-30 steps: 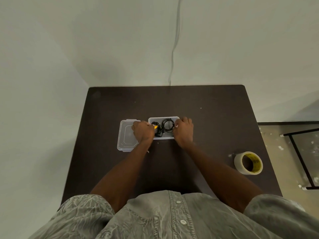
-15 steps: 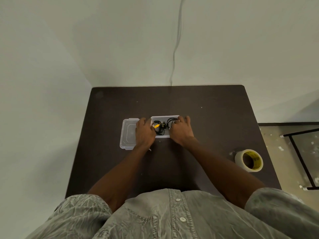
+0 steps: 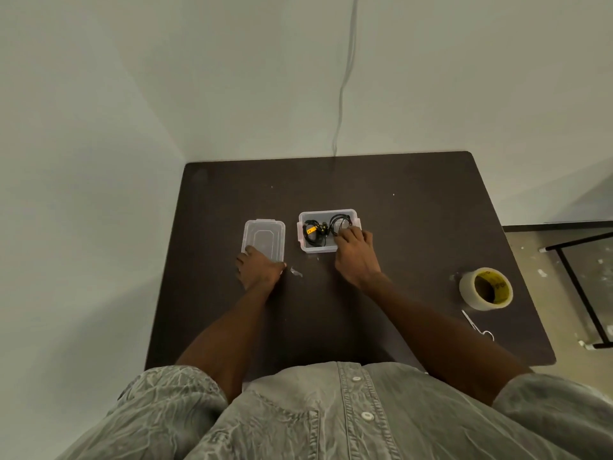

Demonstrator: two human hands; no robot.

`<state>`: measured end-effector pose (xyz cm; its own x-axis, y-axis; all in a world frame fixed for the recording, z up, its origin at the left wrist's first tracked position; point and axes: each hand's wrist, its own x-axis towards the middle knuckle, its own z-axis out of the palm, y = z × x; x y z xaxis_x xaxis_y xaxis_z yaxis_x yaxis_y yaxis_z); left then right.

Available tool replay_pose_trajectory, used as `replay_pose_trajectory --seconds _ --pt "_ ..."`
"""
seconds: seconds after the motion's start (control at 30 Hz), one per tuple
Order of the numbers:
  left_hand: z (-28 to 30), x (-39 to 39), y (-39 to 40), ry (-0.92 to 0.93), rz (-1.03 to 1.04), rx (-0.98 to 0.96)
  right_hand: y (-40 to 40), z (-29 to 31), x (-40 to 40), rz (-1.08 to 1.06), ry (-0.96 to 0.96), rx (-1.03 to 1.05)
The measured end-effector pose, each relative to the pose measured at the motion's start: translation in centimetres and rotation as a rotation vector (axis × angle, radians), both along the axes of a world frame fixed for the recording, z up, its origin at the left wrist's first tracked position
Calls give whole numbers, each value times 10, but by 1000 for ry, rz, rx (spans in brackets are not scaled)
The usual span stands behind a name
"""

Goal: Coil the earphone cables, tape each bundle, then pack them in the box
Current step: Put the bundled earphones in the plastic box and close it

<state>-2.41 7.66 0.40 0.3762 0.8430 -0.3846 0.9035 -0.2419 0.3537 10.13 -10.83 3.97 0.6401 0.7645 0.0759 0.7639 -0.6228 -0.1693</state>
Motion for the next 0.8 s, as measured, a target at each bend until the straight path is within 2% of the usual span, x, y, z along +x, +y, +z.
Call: replay_pose_trajectory --seconds 0.07,0.13,0.23,0.3,0.33,0.47,0.53,0.67,0.8 --pt "6 -5 2 -82 52 69 -2 0 -4 -44 31 35" --pt "13 -7 4 -203 -6 150 0 2 -4 -130 109 113" --pt "25 -2 2 -393 -328 183 12 21 -6 -354 416 395" --pt "30 6 -2 -451 -575 158 20 31 -3 -474 682 564" --pt "32 10 -4 -466 -675 171 20 32 1 -520 755 619" --pt "49 25 -5 -523 -852 182 6 23 23 -645 822 631" --pt "52 33 -7 -525 -770 34 -2 20 29 -673 856 634" --pt "52 54 -18 -698 -160 -338 -5 10 37 -802 933 671" --pt "53 69 -25 -669 -8 -272 1 4 38 -883 867 585"
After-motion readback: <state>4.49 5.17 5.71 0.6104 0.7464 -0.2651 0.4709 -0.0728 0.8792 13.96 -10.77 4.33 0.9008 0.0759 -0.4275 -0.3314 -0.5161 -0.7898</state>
